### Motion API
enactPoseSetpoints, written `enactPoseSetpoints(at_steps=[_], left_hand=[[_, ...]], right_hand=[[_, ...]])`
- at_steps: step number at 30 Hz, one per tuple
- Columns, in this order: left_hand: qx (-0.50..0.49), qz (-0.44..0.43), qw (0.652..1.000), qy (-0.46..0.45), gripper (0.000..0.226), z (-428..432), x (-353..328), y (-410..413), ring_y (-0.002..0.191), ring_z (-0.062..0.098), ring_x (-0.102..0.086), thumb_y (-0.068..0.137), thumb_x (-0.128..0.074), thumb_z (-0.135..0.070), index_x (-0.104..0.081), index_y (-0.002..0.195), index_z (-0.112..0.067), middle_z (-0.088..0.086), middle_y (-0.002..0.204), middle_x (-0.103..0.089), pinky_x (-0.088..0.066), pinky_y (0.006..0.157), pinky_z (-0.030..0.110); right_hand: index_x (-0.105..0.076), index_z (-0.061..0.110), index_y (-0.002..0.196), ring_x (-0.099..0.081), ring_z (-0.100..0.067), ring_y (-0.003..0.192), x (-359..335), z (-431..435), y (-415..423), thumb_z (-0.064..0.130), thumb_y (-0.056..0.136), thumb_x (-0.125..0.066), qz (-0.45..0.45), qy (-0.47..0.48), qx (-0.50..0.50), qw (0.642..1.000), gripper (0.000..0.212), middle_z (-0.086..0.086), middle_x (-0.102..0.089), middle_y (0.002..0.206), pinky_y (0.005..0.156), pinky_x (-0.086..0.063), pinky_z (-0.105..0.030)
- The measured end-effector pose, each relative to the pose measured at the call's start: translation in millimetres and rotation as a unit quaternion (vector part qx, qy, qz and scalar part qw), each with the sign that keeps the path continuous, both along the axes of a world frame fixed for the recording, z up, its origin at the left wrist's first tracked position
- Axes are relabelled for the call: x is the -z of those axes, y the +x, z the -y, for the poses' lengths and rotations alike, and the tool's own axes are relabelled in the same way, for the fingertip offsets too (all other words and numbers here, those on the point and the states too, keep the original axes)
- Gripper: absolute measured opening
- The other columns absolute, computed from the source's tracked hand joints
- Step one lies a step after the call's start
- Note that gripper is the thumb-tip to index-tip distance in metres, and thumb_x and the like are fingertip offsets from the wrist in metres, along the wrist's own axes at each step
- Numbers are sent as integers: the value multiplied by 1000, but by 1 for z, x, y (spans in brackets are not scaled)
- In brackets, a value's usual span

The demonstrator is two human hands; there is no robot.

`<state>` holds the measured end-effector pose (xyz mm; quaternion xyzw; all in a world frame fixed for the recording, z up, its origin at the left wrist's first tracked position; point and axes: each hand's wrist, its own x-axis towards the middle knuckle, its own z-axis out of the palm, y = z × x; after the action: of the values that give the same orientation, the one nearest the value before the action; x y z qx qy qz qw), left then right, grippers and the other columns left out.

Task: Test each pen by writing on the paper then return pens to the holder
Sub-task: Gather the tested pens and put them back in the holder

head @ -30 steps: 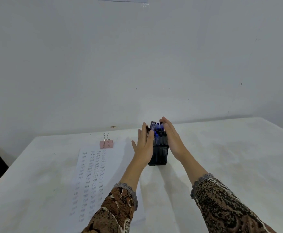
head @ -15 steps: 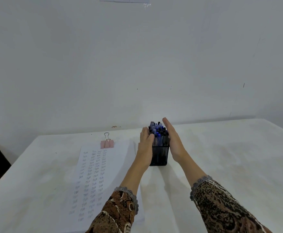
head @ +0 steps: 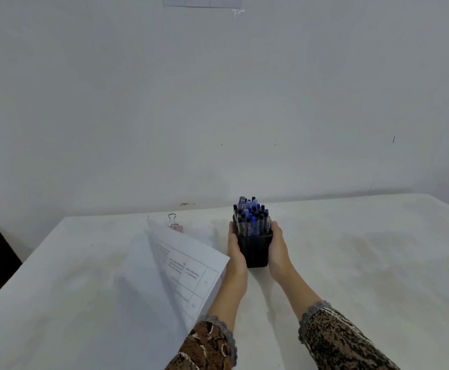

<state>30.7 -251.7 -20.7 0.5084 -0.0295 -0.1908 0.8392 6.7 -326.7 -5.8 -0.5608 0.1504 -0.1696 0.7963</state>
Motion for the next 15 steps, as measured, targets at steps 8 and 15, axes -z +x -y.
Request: enactPoseSetpoints(at_steps=[8, 15], left_hand=[[-3, -13, 1000, -28, 45, 7, 2, 21, 119, 19, -54, 93, -33, -54, -48, 131, -36, -2, 129, -57, -41, 104, 42], [-22, 25, 999, 0, 41, 14, 14, 30, 112, 13, -56, 96, -26, -44, -49, 128, -34, -3, 122, -60, -49, 92, 32]], right_hand=[[-65, 13, 101, -70, -5, 70, -8, 5, 14, 30, 101, -22, 11, 28, -49, 998, 46, -1, -71, 90, 55, -52, -16], [-64, 13, 117, -66, -18, 101, 1, -6, 18, 37, 101, -24, -14, -4, 22, 1000, 49, -10, -68, 114, 83, -55, -30]])
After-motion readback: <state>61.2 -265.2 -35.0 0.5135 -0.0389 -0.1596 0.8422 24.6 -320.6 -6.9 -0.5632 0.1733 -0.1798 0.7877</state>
